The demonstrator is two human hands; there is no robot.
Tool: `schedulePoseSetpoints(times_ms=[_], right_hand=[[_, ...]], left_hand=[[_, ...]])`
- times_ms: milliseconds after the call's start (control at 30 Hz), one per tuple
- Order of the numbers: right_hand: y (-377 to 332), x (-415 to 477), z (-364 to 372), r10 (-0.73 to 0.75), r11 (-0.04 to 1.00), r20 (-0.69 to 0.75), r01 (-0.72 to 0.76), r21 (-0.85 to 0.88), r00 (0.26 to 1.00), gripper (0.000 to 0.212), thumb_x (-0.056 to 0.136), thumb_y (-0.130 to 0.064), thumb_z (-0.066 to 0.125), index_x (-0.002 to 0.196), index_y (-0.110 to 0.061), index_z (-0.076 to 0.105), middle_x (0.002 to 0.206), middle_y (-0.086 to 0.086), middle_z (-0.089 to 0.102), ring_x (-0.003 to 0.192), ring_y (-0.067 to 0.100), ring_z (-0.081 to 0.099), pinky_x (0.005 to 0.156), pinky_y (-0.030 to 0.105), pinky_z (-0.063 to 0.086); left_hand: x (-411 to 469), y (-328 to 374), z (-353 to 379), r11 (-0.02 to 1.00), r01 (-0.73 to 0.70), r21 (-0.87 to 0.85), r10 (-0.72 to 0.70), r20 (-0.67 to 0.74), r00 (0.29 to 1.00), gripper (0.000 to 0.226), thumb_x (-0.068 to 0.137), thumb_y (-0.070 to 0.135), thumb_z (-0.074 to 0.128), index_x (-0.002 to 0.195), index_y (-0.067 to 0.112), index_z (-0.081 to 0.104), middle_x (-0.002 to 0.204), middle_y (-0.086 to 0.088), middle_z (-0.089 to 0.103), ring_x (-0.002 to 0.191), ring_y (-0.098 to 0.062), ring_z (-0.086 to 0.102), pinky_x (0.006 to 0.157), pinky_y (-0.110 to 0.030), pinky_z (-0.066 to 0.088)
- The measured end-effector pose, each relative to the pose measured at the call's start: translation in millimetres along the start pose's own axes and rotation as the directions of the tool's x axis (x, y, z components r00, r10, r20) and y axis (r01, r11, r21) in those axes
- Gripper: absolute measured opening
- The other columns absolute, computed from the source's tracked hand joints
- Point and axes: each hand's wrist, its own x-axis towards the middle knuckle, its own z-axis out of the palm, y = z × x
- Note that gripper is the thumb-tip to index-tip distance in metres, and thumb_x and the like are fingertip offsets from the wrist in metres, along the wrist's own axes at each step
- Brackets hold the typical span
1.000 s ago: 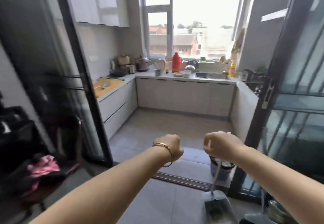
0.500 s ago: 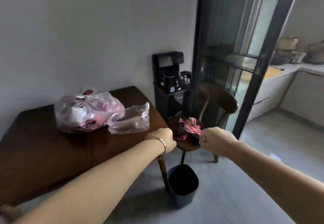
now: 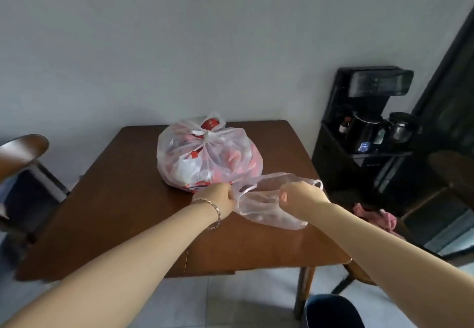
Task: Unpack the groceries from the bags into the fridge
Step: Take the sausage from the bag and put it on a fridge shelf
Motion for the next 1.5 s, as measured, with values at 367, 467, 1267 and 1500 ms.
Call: schedulePoseSetpoints(times_ms=[367, 467, 1267, 1500], right_hand=[[0.6, 167.4, 73.1, 0.102, 0.995, 0.199, -0.098, -0.031, 0.975, 0.032, 0.093, -0.035, 0.044, 0.113, -0.016, 0.061, 0.104, 0.003, 0.065, 0.099, 0.022, 0.062, 0.076, 0.031, 0.047], [3.9, 182.2, 87.5, 0.085, 0.994, 0.193, -0.095, 0.045, 0.978, 0.030, 0.094, -0.028, 0.042, 0.116, -0.028, 0.062, 0.110, -0.003, 0.065, 0.102, 0.021, 0.061, 0.079, 0.029, 0.048], [62.1, 247.0, 71.4, -0.189, 0.914, 0.633, -0.101, 0.392, 0.751, 0.091, 0.060, -0.044, 0.080, 0.129, -0.064, 0.023, 0.120, -0.016, 0.052, 0.104, 0.010, 0.056, 0.086, 0.032, 0.053], [113.6, 217.8, -3.7, -0.218, 0.688, 0.634, -0.344, 0.639, 0.742, 0.065, 0.057, -0.040, 0.076, 0.116, -0.030, 0.051, 0.109, 0.000, 0.061, 0.092, 0.015, 0.064, 0.086, 0.028, 0.055]], left_hand=[[137.3, -21.3, 70.3, 0.930, -0.263, -0.256, 0.308, 0.158, 0.938, 0.038, 0.081, 0.042, 0.053, 0.112, 0.026, 0.064, 0.155, 0.005, 0.010, 0.142, -0.021, 0.014, 0.115, -0.035, 0.020], [167.5, -27.2, 88.0, 0.951, -0.298, 0.087, 0.257, 0.320, 0.912, 0.045, 0.090, 0.037, 0.048, 0.132, 0.023, 0.050, 0.156, 0.001, -0.014, 0.144, -0.028, 0.000, 0.114, -0.045, 0.020], [248.6, -37.7, 56.4, 0.989, -0.133, 0.062, 0.112, 0.266, 0.957, 0.090, 0.089, -0.003, 0.046, 0.144, 0.046, -0.006, 0.154, -0.008, 0.013, 0.066, -0.009, 0.058, 0.052, -0.016, 0.047], [267.7, -8.6, 48.2, 0.914, 0.062, -0.401, -0.007, 0.136, 0.991, 0.060, 0.095, 0.003, 0.038, 0.142, 0.038, 0.029, 0.114, -0.009, 0.061, 0.080, -0.026, 0.061, 0.062, -0.024, 0.044]])
